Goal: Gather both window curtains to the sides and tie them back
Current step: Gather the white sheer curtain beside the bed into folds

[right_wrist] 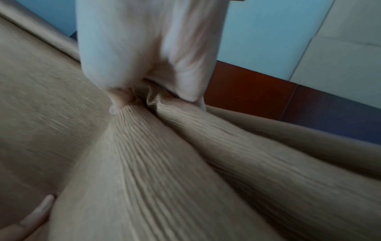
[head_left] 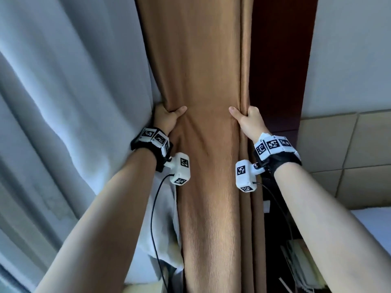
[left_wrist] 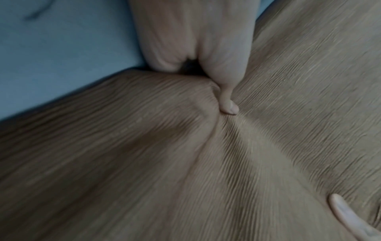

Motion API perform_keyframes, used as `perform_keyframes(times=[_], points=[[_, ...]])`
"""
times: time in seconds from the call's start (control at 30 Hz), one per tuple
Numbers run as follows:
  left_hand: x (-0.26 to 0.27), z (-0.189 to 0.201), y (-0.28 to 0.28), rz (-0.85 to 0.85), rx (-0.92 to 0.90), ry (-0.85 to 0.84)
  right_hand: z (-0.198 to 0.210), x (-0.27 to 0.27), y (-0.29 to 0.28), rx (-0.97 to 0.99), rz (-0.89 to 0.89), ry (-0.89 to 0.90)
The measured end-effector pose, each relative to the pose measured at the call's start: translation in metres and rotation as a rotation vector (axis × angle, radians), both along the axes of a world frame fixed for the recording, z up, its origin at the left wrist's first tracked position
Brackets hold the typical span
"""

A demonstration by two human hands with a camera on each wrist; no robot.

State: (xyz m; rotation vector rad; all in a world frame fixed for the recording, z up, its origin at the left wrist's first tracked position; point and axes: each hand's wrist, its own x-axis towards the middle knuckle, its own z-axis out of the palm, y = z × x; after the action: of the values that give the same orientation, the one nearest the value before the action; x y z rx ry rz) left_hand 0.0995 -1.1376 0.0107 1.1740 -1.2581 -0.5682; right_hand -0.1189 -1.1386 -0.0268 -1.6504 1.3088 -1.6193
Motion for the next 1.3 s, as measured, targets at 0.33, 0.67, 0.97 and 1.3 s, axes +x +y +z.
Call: perform_keyframes(times=[0.33,0.67,0.97,1.3], points=[[0.005,-0.017,0.024,-0.068,0.004,0.067,-0.005,-0.004,0.012,0.072,-0.084,0.104],[0.0,-0.041,0.108,-0.079,0.0,-0.174,-0.019,-0.016,0.09,0.051,-0.07,0.178],[-0.004,-0.044,0.193,-0.103,0.136,-0.476,-0.025,-0.01,0.192,-0.02,-0.126,0.169],[-0.007,-0.058,0.302,0.185,0.177,-0.745,-0.014,0.05,0.326,-0.706,-0.409,0.438]])
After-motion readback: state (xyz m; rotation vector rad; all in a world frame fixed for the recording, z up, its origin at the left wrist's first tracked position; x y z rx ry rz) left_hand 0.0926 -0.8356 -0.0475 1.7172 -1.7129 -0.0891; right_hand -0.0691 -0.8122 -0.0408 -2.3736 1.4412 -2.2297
